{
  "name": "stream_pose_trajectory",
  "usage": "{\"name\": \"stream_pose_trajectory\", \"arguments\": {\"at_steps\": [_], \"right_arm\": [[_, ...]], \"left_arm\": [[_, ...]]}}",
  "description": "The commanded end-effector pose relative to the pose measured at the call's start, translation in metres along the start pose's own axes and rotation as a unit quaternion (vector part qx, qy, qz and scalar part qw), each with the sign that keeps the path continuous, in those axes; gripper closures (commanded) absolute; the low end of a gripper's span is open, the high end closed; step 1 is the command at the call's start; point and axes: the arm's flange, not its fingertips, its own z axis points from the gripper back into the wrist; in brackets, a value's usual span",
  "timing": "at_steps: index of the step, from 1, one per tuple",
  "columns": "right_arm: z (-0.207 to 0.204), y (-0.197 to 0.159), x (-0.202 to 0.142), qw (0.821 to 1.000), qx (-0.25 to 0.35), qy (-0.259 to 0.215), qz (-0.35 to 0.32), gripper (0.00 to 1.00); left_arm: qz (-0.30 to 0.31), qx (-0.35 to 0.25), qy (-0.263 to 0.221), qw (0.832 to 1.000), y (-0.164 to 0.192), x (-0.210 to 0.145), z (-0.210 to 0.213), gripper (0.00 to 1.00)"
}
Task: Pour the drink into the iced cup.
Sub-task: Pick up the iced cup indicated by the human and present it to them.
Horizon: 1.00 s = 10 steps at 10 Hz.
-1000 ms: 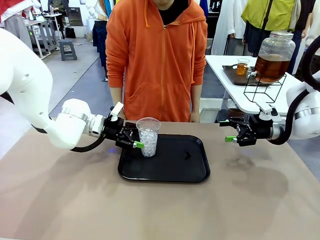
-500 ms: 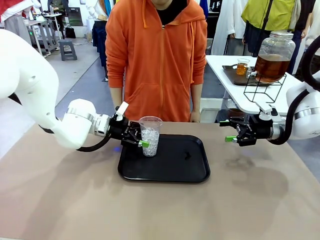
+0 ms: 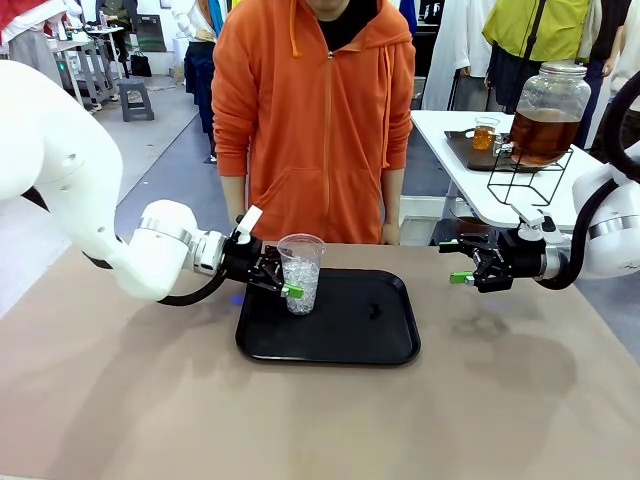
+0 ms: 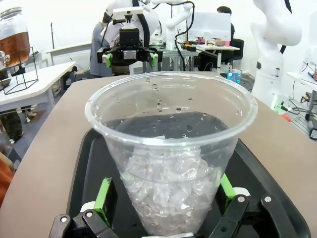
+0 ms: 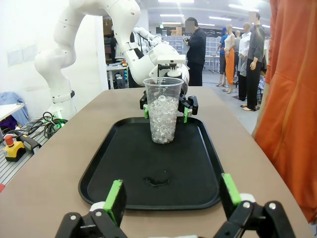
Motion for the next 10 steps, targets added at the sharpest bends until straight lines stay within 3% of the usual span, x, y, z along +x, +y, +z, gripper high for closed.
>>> {"name": "stream_pose_trajectory", "arguments": {"at_steps": [1,2,3,4,7,10], "right_arm": [[-0.001,0.000,0.002,1.000,0.000,0.000,-0.001,0.00],[-0.001,0.000,0.002,1.000,0.000,0.000,-0.001,0.00],[-0.001,0.000,0.002,1.000,0.000,0.000,-0.001,0.00],[-0.001,0.000,0.002,1.000,0.000,0.000,-0.001,0.00],[-0.001,0.000,0.002,1.000,0.000,0.000,-0.001,0.00],[-0.001,0.000,0.002,1.000,0.000,0.000,-0.001,0.00]], "left_arm": [[0.006,-0.008,-0.001,1.000,-0.003,0.002,-0.005,0.00],[0.010,-0.015,0.006,1.000,-0.004,0.002,-0.006,0.00],[0.013,-0.009,0.005,1.000,-0.004,0.002,-0.007,0.18],[0.008,-0.017,-0.004,1.000,-0.005,0.002,-0.006,0.27],[0.001,-0.022,-0.013,1.000,-0.008,0.004,-0.006,0.27],[-0.048,-0.006,-0.021,0.999,-0.007,0.046,-0.003,0.27]]}}
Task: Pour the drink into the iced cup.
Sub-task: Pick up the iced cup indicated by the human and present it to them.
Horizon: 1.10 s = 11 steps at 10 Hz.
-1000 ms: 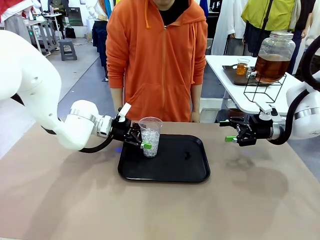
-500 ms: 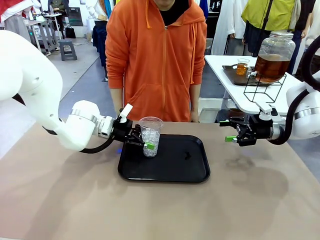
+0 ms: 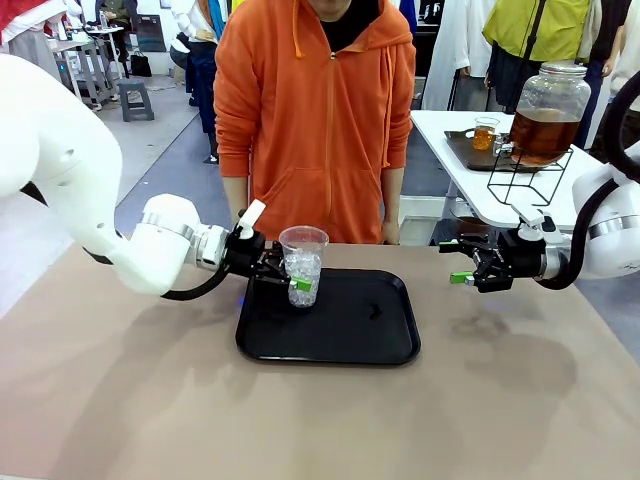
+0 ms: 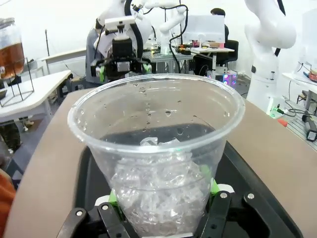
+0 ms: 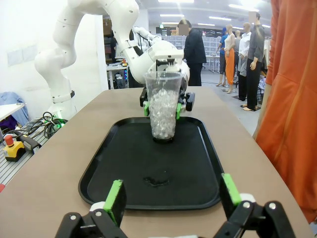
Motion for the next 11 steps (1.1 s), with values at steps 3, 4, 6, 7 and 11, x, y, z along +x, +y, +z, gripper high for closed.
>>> {"name": "stream_pose_trajectory", "arguments": {"at_steps": [3,4,6,7,11], "right_arm": [[-0.001,0.000,0.002,1.000,0.000,0.000,-0.001,0.00],[-0.001,0.000,0.002,1.000,0.000,0.000,-0.001,0.00],[-0.001,0.000,0.002,1.000,0.000,0.000,-0.001,0.00],[-0.001,0.000,0.002,1.000,0.000,0.000,-0.001,0.00],[-0.001,0.000,0.002,1.000,0.000,0.000,-0.001,0.00]], "left_arm": [[-0.059,0.017,-0.013,0.998,0.006,0.068,0.000,0.27],[-0.051,0.027,-0.013,0.998,0.016,0.086,0.002,0.27],[-0.037,0.049,-0.017,0.998,0.038,0.114,0.010,0.27],[-0.035,0.058,-0.018,0.998,0.046,0.124,0.014,0.27],[-0.011,0.067,-0.009,0.998,0.055,0.140,0.024,0.27]]}}
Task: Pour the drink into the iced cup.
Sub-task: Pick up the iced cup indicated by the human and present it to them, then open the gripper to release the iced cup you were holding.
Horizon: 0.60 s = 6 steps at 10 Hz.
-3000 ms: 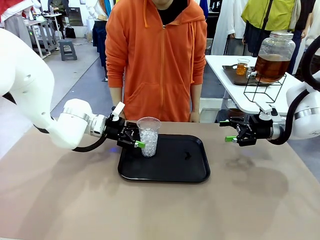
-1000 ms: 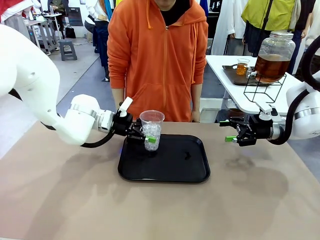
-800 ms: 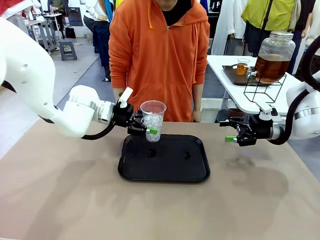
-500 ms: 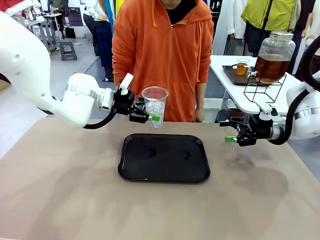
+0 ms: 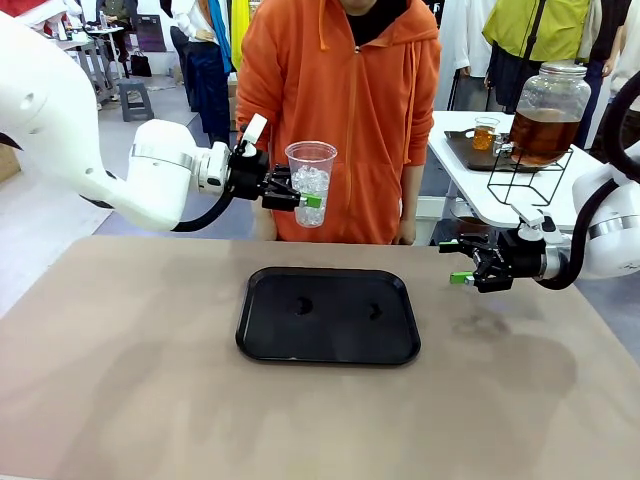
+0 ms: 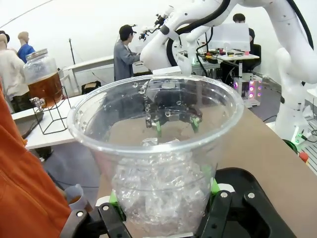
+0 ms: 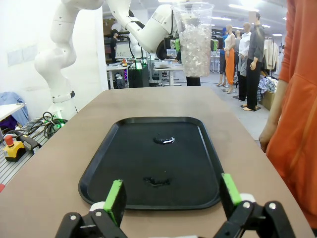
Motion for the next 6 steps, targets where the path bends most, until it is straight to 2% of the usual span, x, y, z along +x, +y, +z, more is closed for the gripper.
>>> {"name": "stream_pose_trajectory", "arguments": {"at_steps": [1,6], "right_arm": [[-0.0006,-0.0005,0.0025,1.000,0.000,0.000,-0.001,0.00],[-0.0006,-0.0005,0.0025,1.000,0.000,0.000,-0.001,0.00]], "left_arm": [[-0.005,-0.002,-0.001,1.000,-0.0008,-0.0004,-0.0008,0.27],[-0.005,-0.002,-0.001,1.000,-0.0008,-0.0004,-0.0008,0.27]]}}
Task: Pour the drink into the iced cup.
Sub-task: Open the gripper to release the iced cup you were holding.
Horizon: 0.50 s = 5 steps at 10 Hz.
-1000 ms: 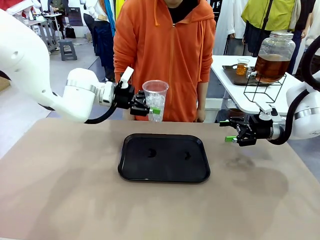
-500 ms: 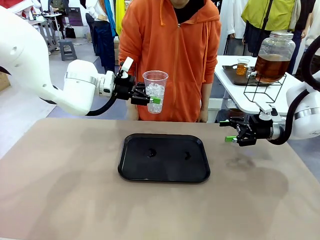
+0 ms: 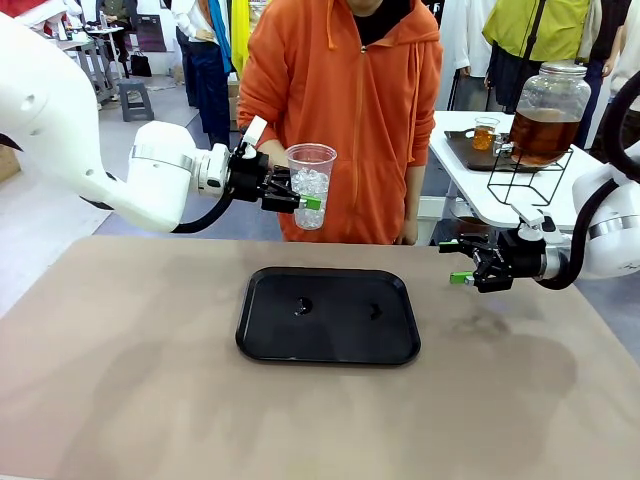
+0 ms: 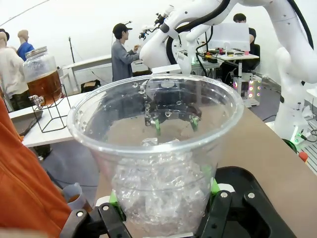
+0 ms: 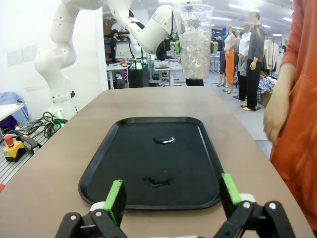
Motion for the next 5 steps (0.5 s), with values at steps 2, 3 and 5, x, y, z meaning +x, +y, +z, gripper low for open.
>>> {"name": "stream_pose_trajectory", "arguments": {"at_steps": [2,3,5], "right_arm": [[-0.0006,-0.0005,0.0025,1.000,0.000,0.000,-0.001,0.00],[-0.0006,-0.0005,0.0025,1.000,0.000,0.000,-0.001,0.00],[-0.0006,-0.0005,0.0025,1.000,0.000,0.000,-0.001,0.00]], "left_arm": [[-0.008,0.000,-0.003,1.000,0.0000,0.0034,-0.0004,0.27],[-0.008,0.000,-0.003,1.000,0.0000,0.0034,-0.0004,0.27],[-0.008,0.000,-0.003,1.000,0.0000,0.0034,-0.0004,0.27]]}}
